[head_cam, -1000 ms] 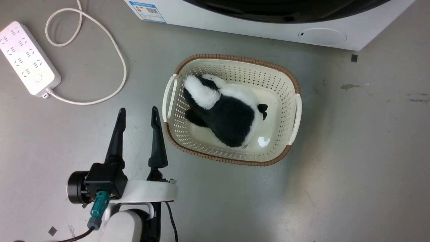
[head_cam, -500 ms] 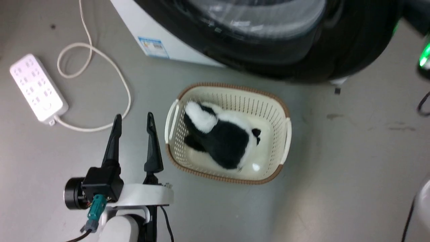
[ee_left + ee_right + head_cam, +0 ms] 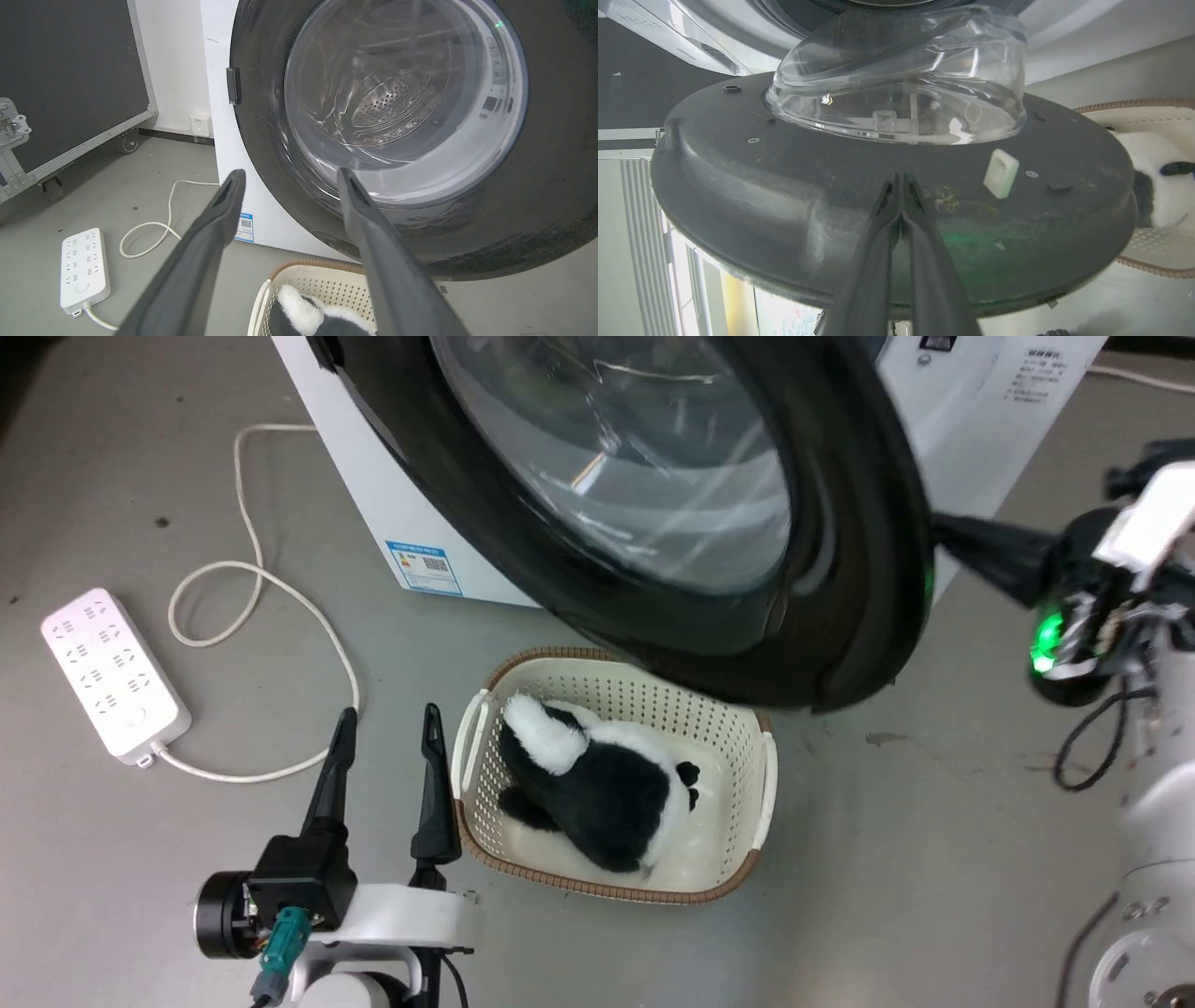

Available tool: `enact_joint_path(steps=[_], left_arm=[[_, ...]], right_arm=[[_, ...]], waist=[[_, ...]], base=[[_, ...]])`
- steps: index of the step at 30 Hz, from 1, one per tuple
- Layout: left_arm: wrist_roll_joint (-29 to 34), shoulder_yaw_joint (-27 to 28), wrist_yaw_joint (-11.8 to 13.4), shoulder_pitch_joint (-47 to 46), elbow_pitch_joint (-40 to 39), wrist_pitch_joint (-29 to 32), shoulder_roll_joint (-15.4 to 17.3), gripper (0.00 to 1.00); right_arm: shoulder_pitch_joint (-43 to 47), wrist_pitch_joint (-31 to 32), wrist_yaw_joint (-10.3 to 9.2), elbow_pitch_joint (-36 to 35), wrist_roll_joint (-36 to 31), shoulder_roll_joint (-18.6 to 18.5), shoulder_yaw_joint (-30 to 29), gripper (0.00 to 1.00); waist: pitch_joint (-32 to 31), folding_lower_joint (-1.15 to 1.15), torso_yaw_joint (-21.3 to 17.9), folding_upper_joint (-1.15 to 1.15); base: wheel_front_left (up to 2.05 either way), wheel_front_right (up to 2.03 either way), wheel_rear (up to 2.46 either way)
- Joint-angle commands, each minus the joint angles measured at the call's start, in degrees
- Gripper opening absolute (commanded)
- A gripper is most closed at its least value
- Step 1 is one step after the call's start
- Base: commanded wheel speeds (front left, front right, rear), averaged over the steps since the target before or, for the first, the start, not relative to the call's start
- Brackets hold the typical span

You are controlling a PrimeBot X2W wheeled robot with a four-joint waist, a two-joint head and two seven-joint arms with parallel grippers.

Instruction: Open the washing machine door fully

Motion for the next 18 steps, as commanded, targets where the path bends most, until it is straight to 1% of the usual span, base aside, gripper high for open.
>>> enact_joint_path(steps=[1,2,6,7,8,9,10,11,12,13,14,15,17,18], left_arm=[[-0.40,-0.42,-0.08,0.54,0.25,-0.30,0.07,1.00],[-0.63,-0.96,-0.07,0.77,0.40,-0.30,0.07,1.00],[-0.70,-1.04,-0.26,1.48,0.50,-0.30,0.07,1.00],[-0.70,-1.04,-0.26,1.48,0.50,-0.30,0.07,1.00],[-0.67,-1.03,-0.34,1.77,0.63,-0.30,0.07,1.00],[-0.57,-1.08,-0.52,2.40,1.01,-0.30,0.07,1.00],[-0.57,-1.08,-0.52,2.40,1.01,-0.30,0.07,1.00],[-0.57,-1.04,-0.68,2.91,1.38,-0.30,0.07,1.00],[-0.57,-1.04,-0.68,2.91,1.38,-0.30,0.07,1.00],[-0.59,-1.04,-0.71,3.16,1.53,-0.30,0.07,1.00],[-0.62,-1.23,-0.84,3.66,1.89,-0.30,0.07,1.00],[-0.62,-1.23,-0.84,3.66,1.89,-0.30,0.07,1.00],[-0.51,-1.60,-1.12,4.16,2.38,-0.30,0.07,1.00],[-0.45,-1.98,-1.35,4.88,2.89,-0.30,0.07,1.00]], right_arm=[[1.65,-1.01,-0.03,1.61,2.90,0.59,2.52,0.00],[2.96,-2.45,-0.03,3.38,7.29,0.60,6.64,0.00],[5.66,-2.96,-0.03,3.84,12.96,0.60,13.77,0.00],[5.66,-2.96,-0.03,3.84,12.96,0.60,13.77,0.00],[6.50,-3.05,-0.03,3.68,14.56,0.60,15.65,0.00],[8.23,-3.36,-0.03,3.14,17.90,0.60,19.37,0.00],[8.23,-3.36,-0.03,3.14,17.90,0.60,19.37,0.00],[10.14,-3.58,-0.03,2.18,21.42,0.60,23.62,0.00],[10.14,-3.58,-0.03,2.18,21.42,0.60,23.62,0.00],[11.13,-3.74,-0.03,1.56,23.15,0.60,25.91,0.00],[13.25,-4.36,-0.03,0.07,26.48,0.60,30.54,0.00],[13.25,-4.36,-0.03,0.07,26.48,0.60,30.54,0.00],[15.44,-5.18,-0.03,-1.47,29.70,0.61,35.06,0.00],[18.29,-6.94,-0.03,-4.00,33.84,0.61,41.24,0.00]], waist=[[-0.60,0.02,0.30,0.00],[-1.22,0.02,0.86,0.00],[-2.25,0.02,1.46,0.00],[-2.25,0.02,1.46,0.00],[-2.63,0.02,1.55,0.00],[-3.31,0.02,1.70,0.00],[-3.31,0.02,1.70,0.00],[-3.92,0.02,1.75,0.00],[-3.92,0.02,1.75,0.00],[-4.18,0.02,1.73,0.00],[-4.74,0.02,1.72,0.00],[-4.74,0.02,1.72,0.00],[-5.42,0.02,1.81,0.00],[-6.26,0.02,1.90,0.00]], base=[[0.00,0.00,0.00],[0.00,0.00,0.00],[0.00,0.00,0.00],[0.00,0.00,0.00],[0.00,0.00,0.00],[0.00,0.00,0.00],[0.00,0.00,0.00],[0.00,0.00,0.00],[0.00,0.00,0.00],[0.00,0.00,0.00],[0.00,0.00,0.00],[0.00,0.00,0.00],[0.00,0.00,0.00],[0.00,0.00,0.00]])
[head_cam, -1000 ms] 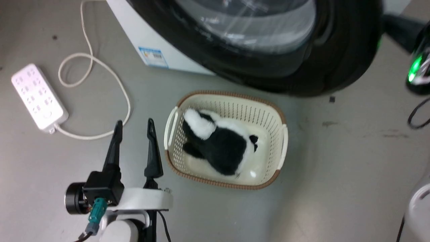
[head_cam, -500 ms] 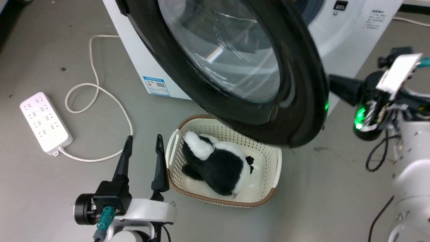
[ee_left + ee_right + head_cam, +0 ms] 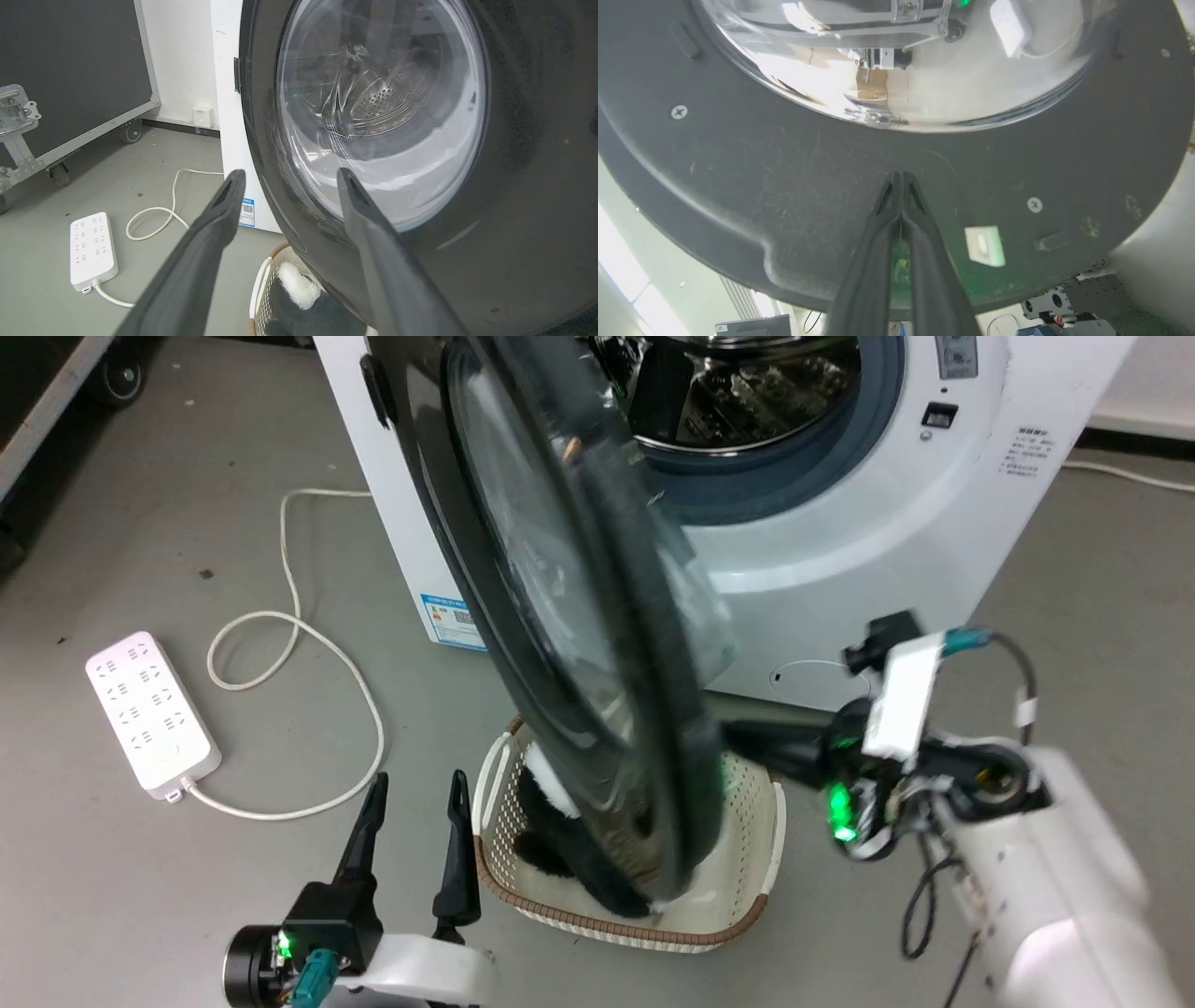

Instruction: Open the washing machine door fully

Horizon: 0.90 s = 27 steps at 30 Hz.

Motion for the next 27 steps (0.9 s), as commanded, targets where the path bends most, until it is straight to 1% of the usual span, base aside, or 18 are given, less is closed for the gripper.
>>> enact_joint_path(steps=[1,5,8,9,10,11,15,17,19,21,23,24,25,27], left_arm=[[0.03,-0.19,-0.37,0.85,0.21,-0.30,0.07,1.00],[-0.01,-0.20,-0.44,1.48,0.54,-0.30,0.07,1.00],[-0.05,0.05,-0.51,1.95,0.79,-0.30,0.07,1.00],[-0.12,0.25,-0.59,2.00,0.86,-0.30,0.07,1.00],[-0.12,0.56,-0.68,2.00,0.88,-0.30,0.07,1.00],[0.30,1.38,-1.23,2.04,1.52,-0.30,0.07,1.00],[-0.17,2.72,-1.92,1.93,1.90,-0.30,0.07,1.00],[-0.58,3.41,-2.34,2.00,1.87,-0.30,0.07,1.00],[-0.97,3.97,-2.94,1.92,1.80,-0.30,0.07,1.00],[-0.94,4.42,-3.61,1.81,1.91,-0.30,0.07,1.00],[-0.72,4.95,-4.13,1.76,2.14,-0.30,0.07,1.00],[-0.65,5.54,-4.51,2.07,1.89,-0.30,0.07,1.00],[-0.67,5.72,-4.58,2.18,1.77,-0.30,0.07,1.00],[-0.78,5.98,-4.73,2.45,1.53,-0.30,0.07,1.00]], right_arm=[[1.61,-0.81,-0.03,-1.04,1.53,0.36,1.83,0.00],[3.52,-4.24,-0.03,-3.25,4.48,0.37,6.85,0.00],[3.96,-7.47,-0.03,-3.55,3.56,0.36,7.83,0.00],[3.92,-8.96,-0.03,-3.95,2.91,0.26,7.59,0.35],[3.96,-10.11,-0.03,-4.57,2.47,0.13,7.31,1.00],[4.40,-14.65,-0.03,-9.10,-0.31,-1.47,6.47,1.00],[8.12,-23.66,-0.03,-20.15,-7.67,-5.43,6.03,1.00],[10.64,-29.25,-0.03,-26.26,-13.12,-8.37,6.47,1.00],[13.27,-36.72,-0.03,-31.61,-18.77,-11.46,6.45,1.00],[15.58,-45.20,-0.03,-36.17,-26.29,-15.40,7.68,1.00],[18.13,-53.39,-0.03,-38.59,-33.41,-18.44,8.88,1.00],[21.64,-64.25,-0.03,-39.24,-44.68,-21.84,9.03,1.00],[22.92,-66.78,-0.03,-38.82,-48.54,-22.61,9.11,1.00],[25.44,-70.72,-0.03,-37.96,-54.84,-22.51,7.81,1.00]], waist=[[-0.43,0.00,0.06,0.00],[-1.17,0.00,-0.04,0.00],[-1.96,0.00,-0.36,0.00],[-2.22,0.00,-0.54,0.00],[-2.47,0.00,-0.77,0.00],[-3.12,0.00,-1.78,0.00],[-4.32,0.00,-3.53,0.00],[-4.87,0.00,-4.55,0.00],[-5.29,0.00,-5.45,0.00],[-5.58,0.00,-6.28,0.00],[-5.98,0.00,-7.19,0.00],[-6.33,0.00,-8.47,0.00],[-6.44,0.00,-8.82,0.00],[-6.64,0.00,-9.44,0.00]], base=[[0.00,0.00,0.00],[0.00,0.00,0.00],[0.00,0.00,0.00],[0.00,0.00,0.00],[0.00,0.00,0.00],[0.00,0.00,0.00],[0.00,0.00,0.00],[0.00,0.00,0.00],[0.00,0.00,0.00],[0.00,0.00,0.00],[0.00,0.00,0.00],[0.00,0.00,0.00],[0.00,0.00,0.00],[0.00,0.00,0.00]])
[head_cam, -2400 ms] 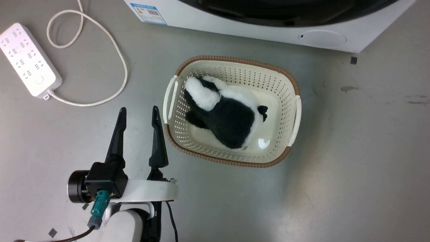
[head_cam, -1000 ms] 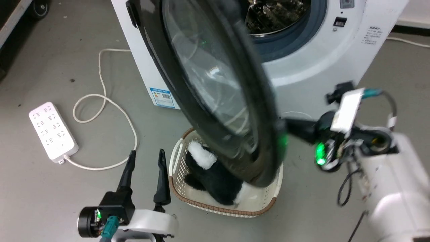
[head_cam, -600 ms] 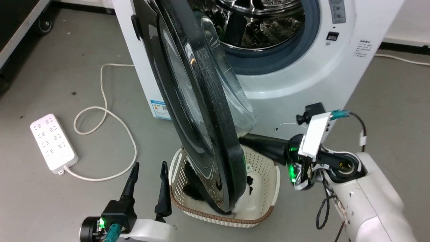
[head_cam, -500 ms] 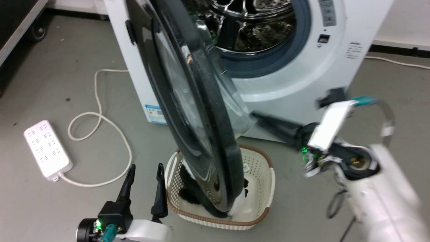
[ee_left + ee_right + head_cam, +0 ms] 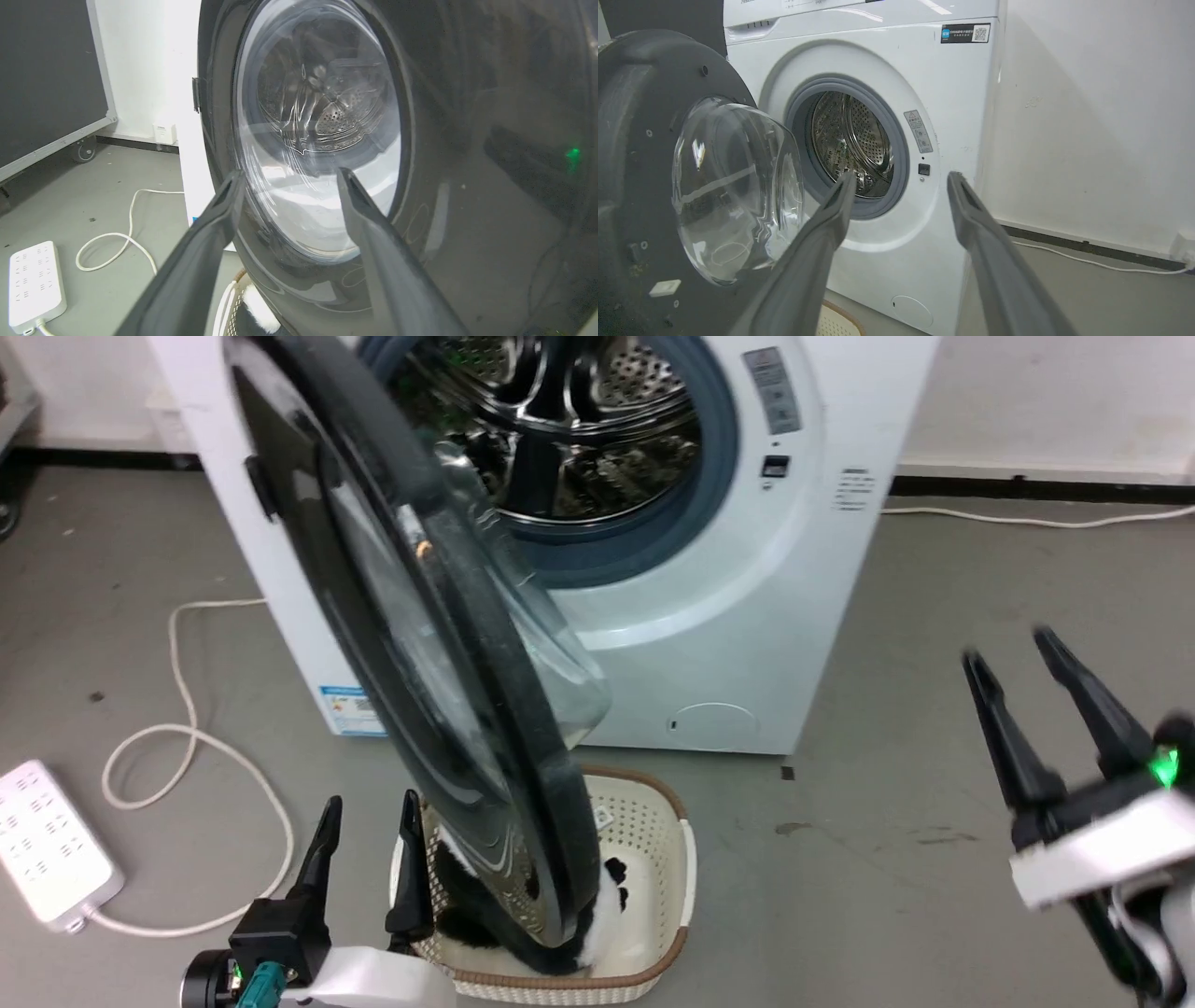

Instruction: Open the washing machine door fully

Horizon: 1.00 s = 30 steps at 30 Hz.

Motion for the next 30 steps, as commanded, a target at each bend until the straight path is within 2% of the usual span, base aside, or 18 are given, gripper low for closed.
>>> enact_joint_path(steps=[1,7,13,19,26,27,28,30], left_arm=[[0.18,0.15,-0.37,0.87,-0.26,-0.30,0.06,1.00],[0.81,0.55,-0.94,2.14,-0.87,-0.30,0.06,1.00],[1.85,-0.05,0.13,3.72,-2.27,-0.30,0.06,1.00],[3.71,-0.81,0.63,4.68,-2.11,-0.30,0.06,1.00],[4.27,-1.17,0.90,4.70,-1.49,-0.30,0.06,1.00],[4.24,-1.22,0.91,4.68,-1.36,-0.30,0.06,0.91],[3.95,-1.37,0.81,4.42,-1.73,-0.30,0.06,0.00],[3.92,-1.33,0.70,4.35,-2.33,-0.30,0.06,0.00]], right_arm=[[2.66,-1.55,-0.04,0.49,-3.45,0.76,-1.23,1.00],[11.13,-3.83,-0.04,-1.33,-15.05,8.61,-8.07,1.00],[17.86,-4.22,-0.04,-2.42,-21.90,15.41,-10.23,1.00],[19.57,-4.29,-0.04,-1.36,-24.05,17.80,-10.49,1.00],[19.28,-4.30,-0.04,-1.42,-24.38,18.37,-10.27,1.00],[19.27,-4.30,-0.04,-1.38,-24.40,18.41,-10.21,1.00],[19.28,-4.31,-0.04,-1.39,-24.37,18.64,-10.22,1.00],[19.33,-4.31,-0.04,-1.48,-24.35,18.82,-10.25,1.00]], waist=[[-0.36,0.00,-0.78,0.00],[-0.94,0.00,-1.79,0.00],[-1.46,0.00,-1.85,0.00],[-1.86,0.00,-1.67,0.00],[-1.89,0.00,-1.63,0.00],[-1.85,0.00,-1.58,0.00],[-1.73,0.00,-1.49,0.00],[-1.67,0.00,-1.43,0.00]], base=[[0.00,0.00,0.00],[0.00,0.00,0.00],[0.00,0.00,0.00],[0.00,0.00,0.00],[0.00,0.00,0.00],[0.00,0.00,0.00],[0.00,0.00,0.00],[0.00,0.00,0.00]])
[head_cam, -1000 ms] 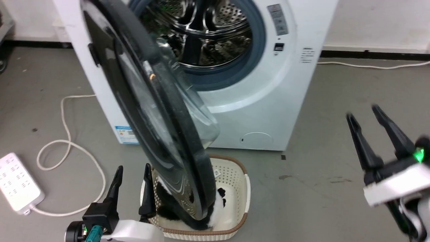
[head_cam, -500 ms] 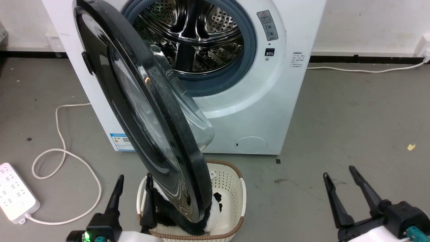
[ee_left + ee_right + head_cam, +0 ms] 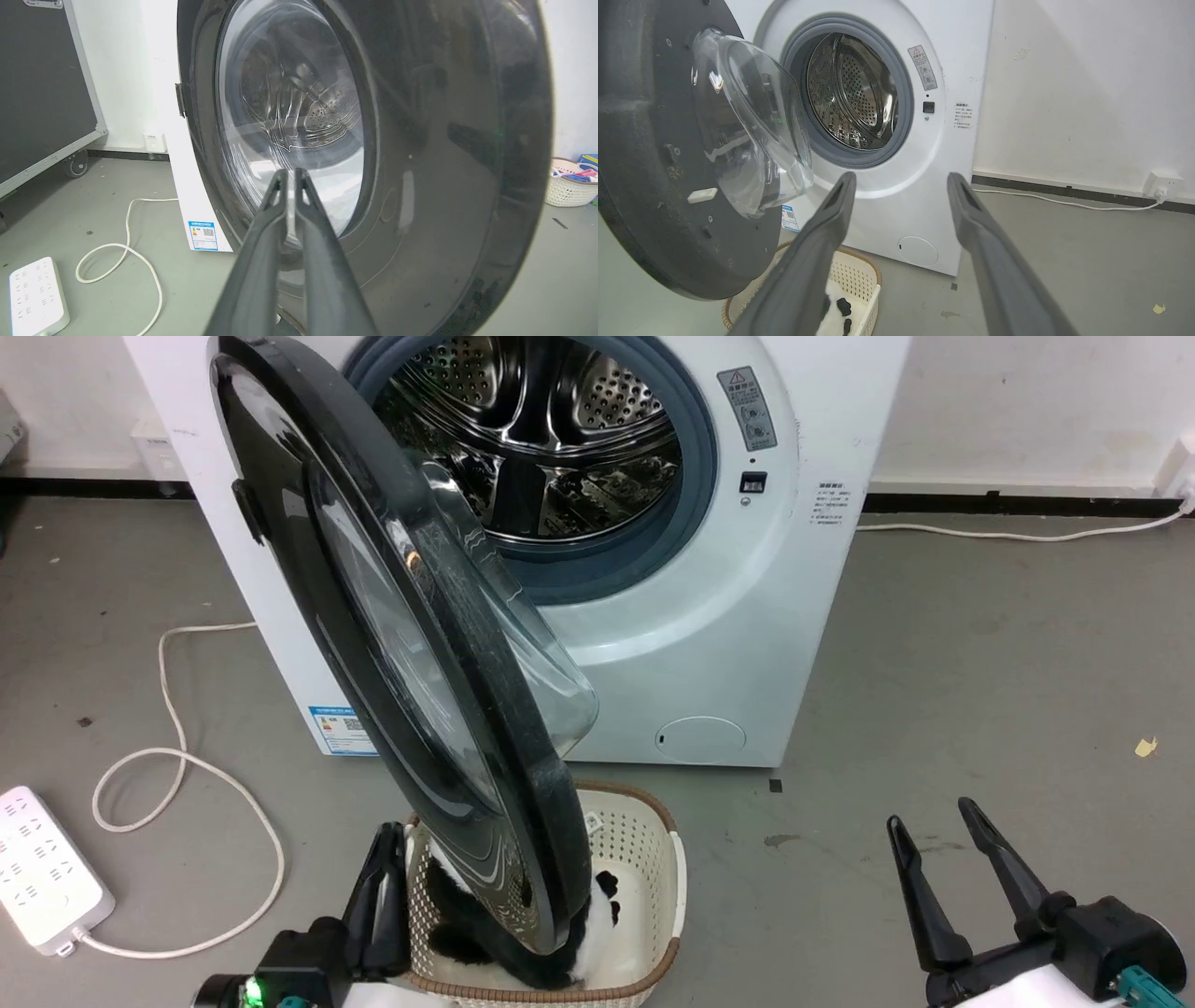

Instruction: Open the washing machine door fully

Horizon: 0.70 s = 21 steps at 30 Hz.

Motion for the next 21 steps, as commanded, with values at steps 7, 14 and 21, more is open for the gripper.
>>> enact_joint_path(steps=[7,14,21], left_arm=[[0.64,1.74,1.58,-2.33,-9.55,-0.30,0.08,0.00],[-0.30,3.29,3.80,-8.50,-22.05,-0.30,0.08,0.00],[2.51,-1.12,1.53,-13.04,-25.80,-0.30,0.09,0.00]], right_arm=[[0.47,-0.26,-0.04,-0.55,-0.17,-0.12,0.50,1.00],[0.51,-0.26,-0.04,-0.94,-0.01,0.24,-0.29,1.00],[0.53,-0.26,-0.04,-1.14,0.11,0.57,-0.32,1.00]], waist=[[0.22,0.00,0.16,0.00],[0.14,0.00,0.06,0.00],[0.04,0.00,-0.56,0.00]], base=[[0.00,0.00,0.00],[0.00,0.00,0.00],[0.00,0.00,0.00]])
